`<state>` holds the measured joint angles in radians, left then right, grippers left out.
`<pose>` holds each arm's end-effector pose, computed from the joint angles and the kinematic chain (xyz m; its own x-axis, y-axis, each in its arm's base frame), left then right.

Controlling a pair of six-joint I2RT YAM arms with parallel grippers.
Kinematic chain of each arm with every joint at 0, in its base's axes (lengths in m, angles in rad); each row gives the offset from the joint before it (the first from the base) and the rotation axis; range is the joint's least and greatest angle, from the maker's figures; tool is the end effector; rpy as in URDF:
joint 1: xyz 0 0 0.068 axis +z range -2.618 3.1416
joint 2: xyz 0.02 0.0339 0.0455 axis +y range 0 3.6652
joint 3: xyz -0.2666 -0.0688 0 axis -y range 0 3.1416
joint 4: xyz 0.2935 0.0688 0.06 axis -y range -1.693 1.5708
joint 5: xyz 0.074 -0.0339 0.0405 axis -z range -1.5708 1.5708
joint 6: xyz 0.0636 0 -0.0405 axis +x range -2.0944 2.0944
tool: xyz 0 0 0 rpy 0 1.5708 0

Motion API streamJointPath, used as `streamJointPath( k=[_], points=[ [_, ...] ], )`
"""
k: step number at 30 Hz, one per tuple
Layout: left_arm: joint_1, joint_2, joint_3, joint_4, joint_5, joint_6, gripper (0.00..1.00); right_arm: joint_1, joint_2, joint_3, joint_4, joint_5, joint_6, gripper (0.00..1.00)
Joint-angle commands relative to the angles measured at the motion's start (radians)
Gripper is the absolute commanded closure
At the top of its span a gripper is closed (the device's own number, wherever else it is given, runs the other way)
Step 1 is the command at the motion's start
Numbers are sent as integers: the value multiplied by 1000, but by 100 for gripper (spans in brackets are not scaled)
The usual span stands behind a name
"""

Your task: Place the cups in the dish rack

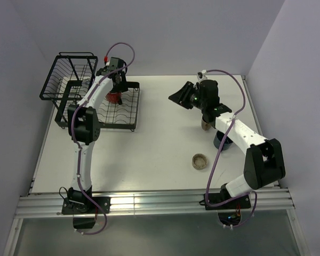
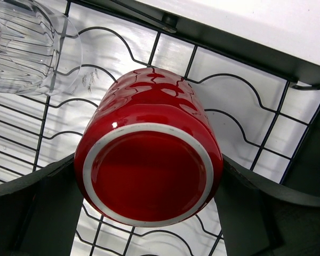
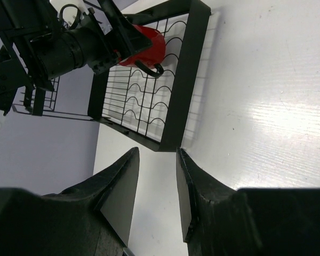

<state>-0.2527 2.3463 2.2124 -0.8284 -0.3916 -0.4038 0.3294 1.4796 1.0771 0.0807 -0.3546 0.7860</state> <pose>0.5690 -0.1219 0.2152 -0.7384 -0.1844 -0.6487 -0.2939 0.9537 0.0634 0.3865 0.1555 0.2770 -0.6466 0.4802 -0.5927 -0.2229 0.6242 0.7488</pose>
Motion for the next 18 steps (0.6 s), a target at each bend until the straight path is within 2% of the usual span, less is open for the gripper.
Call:
streamJointPath(
  k=[1, 12, 16, 18],
  points=[
    [3, -19, 7, 69, -47, 11, 22, 10, 7, 43, 7, 19, -25, 59],
    [3, -36, -28, 95, -52, 13, 10, 16, 10, 46, -2, 23, -34, 59],
    [3, -33, -31, 98, -55, 13, 1, 16, 10, 50, -7, 26, -37, 59],
    [3, -33, -36, 104, -50, 11, 1, 16, 8, 50, -10, 28, -41, 59]
  ],
)
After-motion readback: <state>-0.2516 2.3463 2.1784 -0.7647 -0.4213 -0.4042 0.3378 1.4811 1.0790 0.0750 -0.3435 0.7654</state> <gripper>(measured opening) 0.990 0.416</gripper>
